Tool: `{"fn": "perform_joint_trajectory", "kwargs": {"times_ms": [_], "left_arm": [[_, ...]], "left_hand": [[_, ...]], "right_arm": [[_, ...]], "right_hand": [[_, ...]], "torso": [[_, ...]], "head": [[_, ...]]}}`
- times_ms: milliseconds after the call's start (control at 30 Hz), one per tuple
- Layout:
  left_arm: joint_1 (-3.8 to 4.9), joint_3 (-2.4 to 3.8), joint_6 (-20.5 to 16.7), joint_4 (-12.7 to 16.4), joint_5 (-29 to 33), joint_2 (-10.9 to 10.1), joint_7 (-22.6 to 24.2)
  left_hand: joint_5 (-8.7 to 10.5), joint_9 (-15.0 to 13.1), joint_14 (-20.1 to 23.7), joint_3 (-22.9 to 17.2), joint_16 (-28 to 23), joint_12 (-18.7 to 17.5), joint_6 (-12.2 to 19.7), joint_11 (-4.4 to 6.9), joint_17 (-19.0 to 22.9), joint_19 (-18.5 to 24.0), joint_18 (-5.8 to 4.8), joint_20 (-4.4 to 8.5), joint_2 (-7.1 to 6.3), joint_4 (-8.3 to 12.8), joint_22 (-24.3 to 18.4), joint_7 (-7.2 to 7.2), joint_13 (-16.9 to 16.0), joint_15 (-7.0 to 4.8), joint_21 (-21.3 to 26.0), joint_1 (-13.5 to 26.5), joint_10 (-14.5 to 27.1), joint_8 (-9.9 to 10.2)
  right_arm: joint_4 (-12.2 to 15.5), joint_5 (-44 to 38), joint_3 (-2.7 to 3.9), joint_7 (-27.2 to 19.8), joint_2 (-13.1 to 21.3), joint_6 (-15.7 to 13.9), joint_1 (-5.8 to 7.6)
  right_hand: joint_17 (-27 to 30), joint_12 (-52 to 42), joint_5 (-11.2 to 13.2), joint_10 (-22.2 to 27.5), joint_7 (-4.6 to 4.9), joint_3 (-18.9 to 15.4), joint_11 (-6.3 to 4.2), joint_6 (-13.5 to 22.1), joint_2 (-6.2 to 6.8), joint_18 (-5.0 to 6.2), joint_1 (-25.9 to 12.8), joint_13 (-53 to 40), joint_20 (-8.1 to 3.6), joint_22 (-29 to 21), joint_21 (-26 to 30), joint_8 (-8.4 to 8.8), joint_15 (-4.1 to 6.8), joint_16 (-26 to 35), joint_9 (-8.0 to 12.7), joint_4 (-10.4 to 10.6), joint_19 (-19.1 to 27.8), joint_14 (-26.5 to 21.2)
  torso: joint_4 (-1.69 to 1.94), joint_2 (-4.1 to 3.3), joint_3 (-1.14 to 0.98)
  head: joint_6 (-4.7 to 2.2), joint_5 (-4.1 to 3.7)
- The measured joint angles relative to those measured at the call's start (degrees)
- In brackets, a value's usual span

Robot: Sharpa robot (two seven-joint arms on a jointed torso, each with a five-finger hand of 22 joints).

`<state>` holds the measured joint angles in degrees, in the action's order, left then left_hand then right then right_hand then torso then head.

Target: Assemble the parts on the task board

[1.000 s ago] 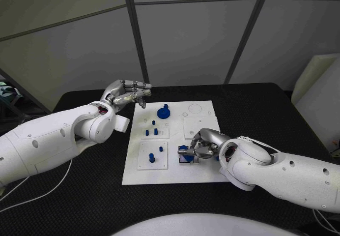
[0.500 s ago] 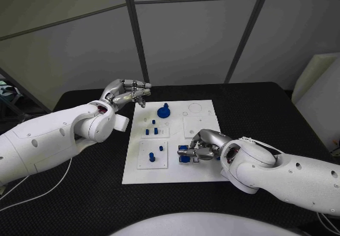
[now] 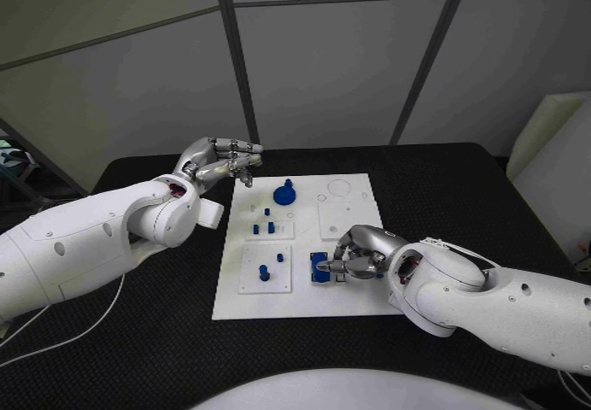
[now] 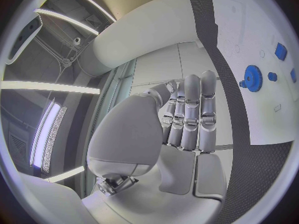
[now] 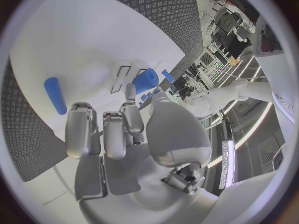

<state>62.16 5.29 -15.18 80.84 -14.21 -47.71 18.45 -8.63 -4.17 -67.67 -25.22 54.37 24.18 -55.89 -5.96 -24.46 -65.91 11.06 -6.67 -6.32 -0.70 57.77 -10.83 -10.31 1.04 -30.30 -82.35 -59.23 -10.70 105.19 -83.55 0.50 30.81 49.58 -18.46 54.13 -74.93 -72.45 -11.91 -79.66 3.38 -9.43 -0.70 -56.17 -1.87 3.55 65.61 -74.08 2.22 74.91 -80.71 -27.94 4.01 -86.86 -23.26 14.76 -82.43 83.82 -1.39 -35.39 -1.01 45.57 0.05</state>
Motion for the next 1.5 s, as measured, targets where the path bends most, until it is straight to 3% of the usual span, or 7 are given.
{"fn": "perform_joint_trajectory", "kwargs": {"times_ms": [167, 633, 1000, 1500], "left_arm": [[0.0, 0.0, 0.1, 0.0, 0.0, 0.0, 0.0], [0.0, 0.0, 0.1, -0.1, 0.0, 0.0, -0.2], [0.0, 0.0, 0.2, -0.1, 0.0, 0.0, -0.3], [0.0, 0.0, 0.3, -0.2, 0.0, 0.2, -0.4]], "left_hand": [[0.0, 0.0, 0.2, 0.0, 0.0, 0.1, 0.0, 0.0, 0.0, 0.0, 0.0, 0.0, 0.0, 0.0, 0.0, 0.0, 0.0, 0.15, 0.0, 0.0, 0.0, 0.0], [0.0, 0.0, 0.2, 0.0, 0.0, 0.2, 0.0, 0.0, 0.1, 0.0, 0.0, 0.0, 0.0, 0.0, 0.0, 0.0, 0.0, 0.19, 0.0, 0.0, 0.0, 0.0], [0.0, 0.0, 0.2, 0.0, 0.0, 0.2, 0.0, -0.08, 0.0, 0.0, 0.0, 0.0, 0.0, 0.0, 0.0, 0.0, 0.0, 0.19, 0.0, 0.0, -0.1, 0.0], [0.0, 0.0, 0.2, 0.0, 0.0, 0.2, 0.0, -0.32, 0.0, 0.0, 0.0, 0.0, 0.0, 0.0, 0.0, 0.0, 0.0, 0.19, 0.0, 0.0, 0.2, 0.0]], "right_arm": [[0.0, -0.4, 0.02, 0.0, 0.0, 0.4, 0.01], [0.0, -1.0, 0.01, -0.4, 0.0, 0.2, 0.02], [-2.0, -0.9, 0.09, -1.0, -1.8, -0.4, 0.03], [-4.2, -1.0, 0.12, -2.2, -3.6, -2.6, 0.08]], "right_hand": [[0.0, -0.1, 0.4, -0.3, -0.2, 0.1, -0.12, -0.2, -0.37, 0.0, 3.3, -0.3, 0.0, 0.0, -0.2, 0.0, 0.22, 0.0, -0.2, -0.6, 0.0, 0.2], [0.0, -0.6, -0.3, -0.6, -0.21, -0.5, -0.21, -0.2, -0.28, 0.01, 3.9, -0.7, -0.2, 0.0, -0.5, 0.0, 0.21, -0.2, -0.3, -0.3, -0.2, 0.2], [0.0, -1.6, -0.1, -1.3, -0.73, -0.5, -0.72, -1.1, -1.14, 0.01, 6.9, -1.0, -0.53, 0.0, -0.9, -0.65, 0.39, -0.4, -0.8, -1.0, -0.5, 0.0], [0.0, -2.9, 1.3, -1.7, -1.22, 0.2, -0.33, -1.9, -2.91, 0.0, 10.6, -1.4, -0.81, 0.0, -1.6, -1.02, 0.71, -0.9, -1.2, -2.1, -1.2, 0.1]], "torso": [[0.02, -0.03, 0.0], [-0.04, -0.09, 0.0], [0.04, -0.1, 0.0], [0.02, -0.12, -0.03]], "head": [[0.03, 0.19], [0.2, 0.23], [0.18, 0.24], [0.49, 0.59]]}}
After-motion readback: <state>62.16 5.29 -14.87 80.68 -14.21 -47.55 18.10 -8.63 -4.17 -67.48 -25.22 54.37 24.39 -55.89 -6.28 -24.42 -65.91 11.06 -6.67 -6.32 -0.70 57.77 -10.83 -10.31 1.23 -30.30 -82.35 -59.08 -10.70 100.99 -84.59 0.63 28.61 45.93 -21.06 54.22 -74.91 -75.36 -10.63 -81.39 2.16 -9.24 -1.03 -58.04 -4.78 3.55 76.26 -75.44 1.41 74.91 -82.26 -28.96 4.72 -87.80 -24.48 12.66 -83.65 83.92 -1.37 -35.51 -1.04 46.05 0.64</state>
